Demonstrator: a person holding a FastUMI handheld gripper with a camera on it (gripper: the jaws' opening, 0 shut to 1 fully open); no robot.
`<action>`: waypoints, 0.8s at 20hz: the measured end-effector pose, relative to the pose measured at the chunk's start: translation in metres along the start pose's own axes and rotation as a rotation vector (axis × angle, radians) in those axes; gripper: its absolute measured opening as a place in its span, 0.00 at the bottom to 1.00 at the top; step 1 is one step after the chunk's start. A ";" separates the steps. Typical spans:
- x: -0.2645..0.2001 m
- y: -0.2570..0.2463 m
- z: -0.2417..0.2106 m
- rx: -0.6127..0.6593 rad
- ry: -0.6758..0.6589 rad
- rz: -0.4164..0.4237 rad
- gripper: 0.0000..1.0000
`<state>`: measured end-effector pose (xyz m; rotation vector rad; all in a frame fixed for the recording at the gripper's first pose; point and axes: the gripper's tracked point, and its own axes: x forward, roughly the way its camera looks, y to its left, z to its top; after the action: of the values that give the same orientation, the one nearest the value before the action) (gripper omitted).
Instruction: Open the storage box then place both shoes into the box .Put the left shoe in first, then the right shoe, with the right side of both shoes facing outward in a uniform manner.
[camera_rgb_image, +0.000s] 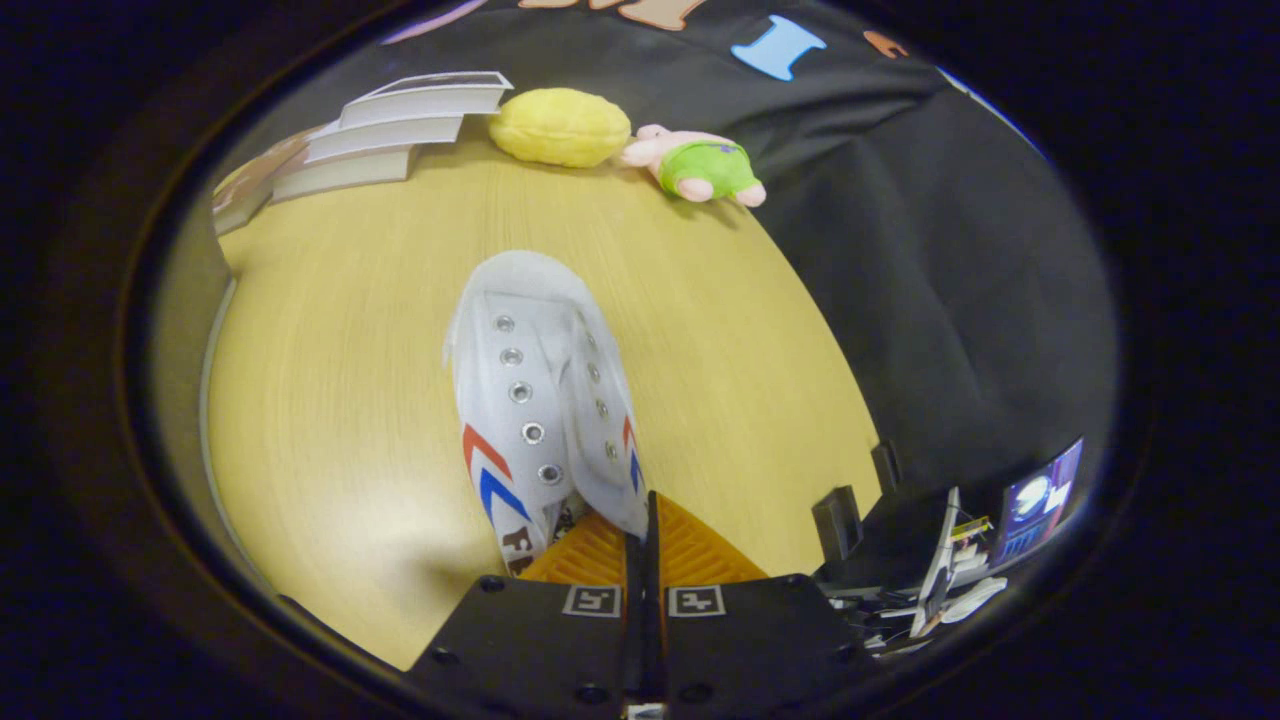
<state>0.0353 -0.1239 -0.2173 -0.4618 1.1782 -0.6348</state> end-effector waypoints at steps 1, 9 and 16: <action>-0.001 0.001 0.000 0.019 -0.019 -0.026 0.03; -0.017 -0.006 0.022 -0.024 -0.214 -0.164 0.03; -0.053 -0.039 0.045 -0.131 -0.333 -0.402 0.03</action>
<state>0.0564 -0.1165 -0.1411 -0.8936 0.8160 -0.7913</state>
